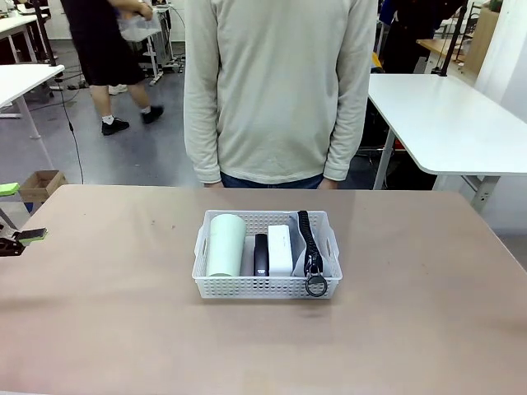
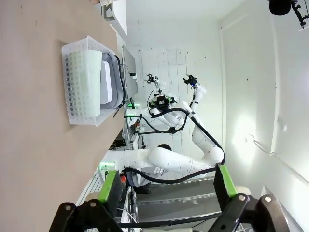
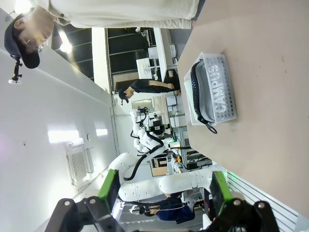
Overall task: Efficiently arrange items inside the basket to fit them all.
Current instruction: Pick up the Reusable plastic cup and place it inside the Organizing basket.
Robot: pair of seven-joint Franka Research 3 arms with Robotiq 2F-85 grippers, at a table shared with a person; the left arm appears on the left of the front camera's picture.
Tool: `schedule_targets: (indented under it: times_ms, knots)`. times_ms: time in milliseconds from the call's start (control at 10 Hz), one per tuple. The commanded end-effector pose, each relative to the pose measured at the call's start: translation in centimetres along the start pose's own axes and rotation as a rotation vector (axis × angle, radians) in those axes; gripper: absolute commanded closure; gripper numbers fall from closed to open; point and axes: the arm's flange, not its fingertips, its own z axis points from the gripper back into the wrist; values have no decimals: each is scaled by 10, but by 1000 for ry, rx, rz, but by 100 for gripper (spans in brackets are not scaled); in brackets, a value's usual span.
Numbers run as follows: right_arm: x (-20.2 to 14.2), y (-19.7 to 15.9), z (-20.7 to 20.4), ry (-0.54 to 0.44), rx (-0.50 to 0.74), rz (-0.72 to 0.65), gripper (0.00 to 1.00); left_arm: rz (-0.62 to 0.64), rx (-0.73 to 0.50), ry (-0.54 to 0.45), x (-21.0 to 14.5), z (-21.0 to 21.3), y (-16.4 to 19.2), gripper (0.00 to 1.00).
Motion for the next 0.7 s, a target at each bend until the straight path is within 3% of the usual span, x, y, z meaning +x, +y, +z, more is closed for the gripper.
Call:
schedule_targets:
  times_ms: [0, 600]
  knots:
    - [0, 1, 1, -2, 18, 22, 0, 9, 8, -9, -3, 0, -3, 0]
    - [0, 1, 1, -2, 18, 22, 0, 9, 8, -9, -3, 0, -3, 0]
